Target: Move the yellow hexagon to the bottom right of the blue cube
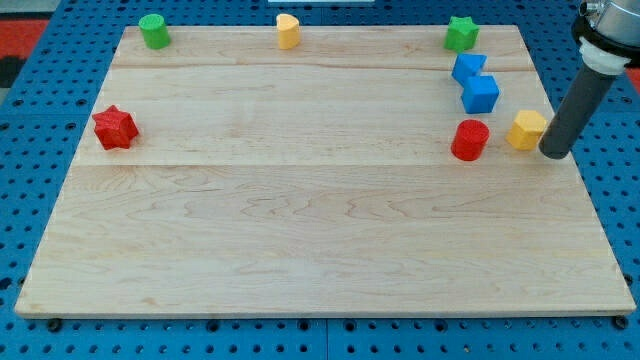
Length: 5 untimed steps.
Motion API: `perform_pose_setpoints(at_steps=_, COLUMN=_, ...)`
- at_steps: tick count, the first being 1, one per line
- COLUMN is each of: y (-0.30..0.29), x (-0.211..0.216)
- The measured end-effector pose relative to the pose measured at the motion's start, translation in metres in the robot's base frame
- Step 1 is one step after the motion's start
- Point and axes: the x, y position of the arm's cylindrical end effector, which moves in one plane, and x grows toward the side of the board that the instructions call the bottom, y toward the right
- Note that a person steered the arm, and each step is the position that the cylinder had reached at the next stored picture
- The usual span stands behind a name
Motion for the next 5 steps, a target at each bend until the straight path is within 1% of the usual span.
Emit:
perform_pose_setpoints(at_steps=3, y=-0.016, x=-0.005)
perform_pose_setpoints(at_steps=5, y=-0.016, x=-0.025)
